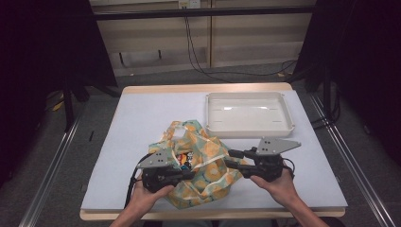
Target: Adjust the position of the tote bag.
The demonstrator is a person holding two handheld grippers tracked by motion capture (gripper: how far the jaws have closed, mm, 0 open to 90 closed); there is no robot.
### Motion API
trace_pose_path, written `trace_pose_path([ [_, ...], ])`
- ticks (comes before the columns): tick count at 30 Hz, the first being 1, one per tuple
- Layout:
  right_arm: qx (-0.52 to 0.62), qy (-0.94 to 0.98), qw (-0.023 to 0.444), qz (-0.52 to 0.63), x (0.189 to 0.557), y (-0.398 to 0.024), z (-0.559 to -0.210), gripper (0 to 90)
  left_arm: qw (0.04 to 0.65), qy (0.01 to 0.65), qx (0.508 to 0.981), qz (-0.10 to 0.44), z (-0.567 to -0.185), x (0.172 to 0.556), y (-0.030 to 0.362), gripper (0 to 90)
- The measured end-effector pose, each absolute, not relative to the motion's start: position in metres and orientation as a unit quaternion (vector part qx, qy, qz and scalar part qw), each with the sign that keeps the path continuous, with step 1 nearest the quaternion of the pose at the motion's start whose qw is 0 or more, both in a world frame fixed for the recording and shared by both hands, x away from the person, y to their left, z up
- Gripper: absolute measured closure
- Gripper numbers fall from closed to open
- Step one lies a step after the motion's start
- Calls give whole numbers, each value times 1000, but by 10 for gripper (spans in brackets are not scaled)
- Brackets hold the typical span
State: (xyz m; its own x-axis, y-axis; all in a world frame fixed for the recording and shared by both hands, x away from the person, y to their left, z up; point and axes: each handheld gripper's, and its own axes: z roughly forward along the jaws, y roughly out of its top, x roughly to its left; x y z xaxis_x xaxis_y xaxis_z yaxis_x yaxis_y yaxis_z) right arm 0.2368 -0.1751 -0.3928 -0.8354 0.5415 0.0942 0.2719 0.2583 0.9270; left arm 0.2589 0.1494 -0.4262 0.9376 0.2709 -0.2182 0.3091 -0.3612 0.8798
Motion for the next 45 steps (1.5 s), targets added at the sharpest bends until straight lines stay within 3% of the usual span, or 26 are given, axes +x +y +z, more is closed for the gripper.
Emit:
trace_pose_path([
  [11,250,800,95,537,267,-123,-395,454,525,168,834,-25,-432,251,135,899],
  [18,255,813,90,515,281,-102,-404,405,529,142,837,-17,-425,243,130,894],
  [20,259,820,89,502,282,-100,-411,445,527,138,838,-20,-424,241,130,894],
  [23,263,827,81,490,281,-102,-420,769,524,144,839,-31,-429,242,135,849],
  [24,263,827,81,490,281,-102,-420,769,524,144,839,-31,-429,242,135,794],
  [25,265,828,62,490,282,-105,-421,899,523,150,838,-27,-430,242,137,726],
  [30,268,825,69,493,277,-115,-420,900,525,177,832,-23,-429,245,153,605],
  [33,277,812,83,506,272,-130,-415,900,526,191,828,-6,-427,245,170,586],
  [35,284,807,87,511,270,-139,-412,900,531,199,824,-3,-426,243,180,613],
  [40,291,798,90,520,269,-146,-412,900,558,202,804,7,-416,246,198,794],
  [43,289,796,93,523,269,-144,-409,900,572,208,793,21,-406,251,204,804],
  [45,288,796,92,524,269,-144,-408,900,573,216,790,28,-403,252,205,763],
])
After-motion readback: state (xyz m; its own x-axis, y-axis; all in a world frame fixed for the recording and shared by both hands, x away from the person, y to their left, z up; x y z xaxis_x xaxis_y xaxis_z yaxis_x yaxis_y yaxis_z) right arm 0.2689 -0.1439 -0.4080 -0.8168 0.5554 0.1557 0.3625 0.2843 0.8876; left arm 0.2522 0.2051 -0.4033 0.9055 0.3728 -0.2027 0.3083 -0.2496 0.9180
